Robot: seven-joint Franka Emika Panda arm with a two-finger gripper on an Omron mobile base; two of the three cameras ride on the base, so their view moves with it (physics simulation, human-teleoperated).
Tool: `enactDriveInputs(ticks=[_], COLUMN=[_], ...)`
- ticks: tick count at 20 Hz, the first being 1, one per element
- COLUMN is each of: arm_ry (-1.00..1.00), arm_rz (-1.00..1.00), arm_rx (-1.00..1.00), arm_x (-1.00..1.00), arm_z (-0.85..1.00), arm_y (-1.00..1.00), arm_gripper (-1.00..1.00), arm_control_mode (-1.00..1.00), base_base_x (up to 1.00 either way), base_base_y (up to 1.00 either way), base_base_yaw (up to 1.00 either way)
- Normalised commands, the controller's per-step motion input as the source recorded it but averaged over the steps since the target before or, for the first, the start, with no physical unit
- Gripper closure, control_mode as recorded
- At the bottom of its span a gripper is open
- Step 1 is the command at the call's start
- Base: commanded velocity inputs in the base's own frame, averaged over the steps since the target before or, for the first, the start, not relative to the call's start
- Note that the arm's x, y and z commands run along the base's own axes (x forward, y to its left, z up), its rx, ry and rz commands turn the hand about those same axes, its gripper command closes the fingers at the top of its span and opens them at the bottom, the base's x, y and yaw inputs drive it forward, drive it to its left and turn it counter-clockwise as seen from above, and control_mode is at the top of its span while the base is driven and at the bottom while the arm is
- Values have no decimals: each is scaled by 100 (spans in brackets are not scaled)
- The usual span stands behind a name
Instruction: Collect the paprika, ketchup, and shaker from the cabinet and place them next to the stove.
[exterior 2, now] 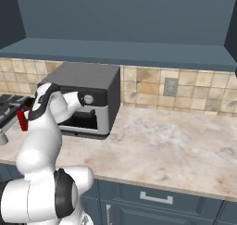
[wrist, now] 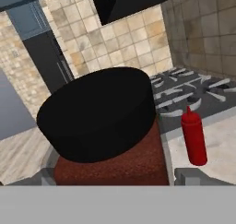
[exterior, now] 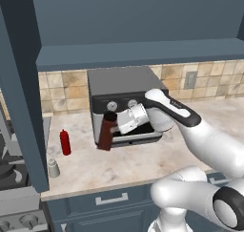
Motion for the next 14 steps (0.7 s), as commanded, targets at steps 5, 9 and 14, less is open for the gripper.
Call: enactDriveInputs(ticks=[5,9,14], arm_ry=[1,-3,-2], arm_rz=[7,1,0], arm_rx=[0,0,-1], arm_x=[-42,-48,-17], arm_z=[-37,-34,-15], arm_y=[52,29,27], arm_gripper=[100,100,100], arm_control_mode=[-100,-100,-100], base_base_x=[0,0,0], base_base_y=[0,0,0], base_base_yaw=[0,0,0])
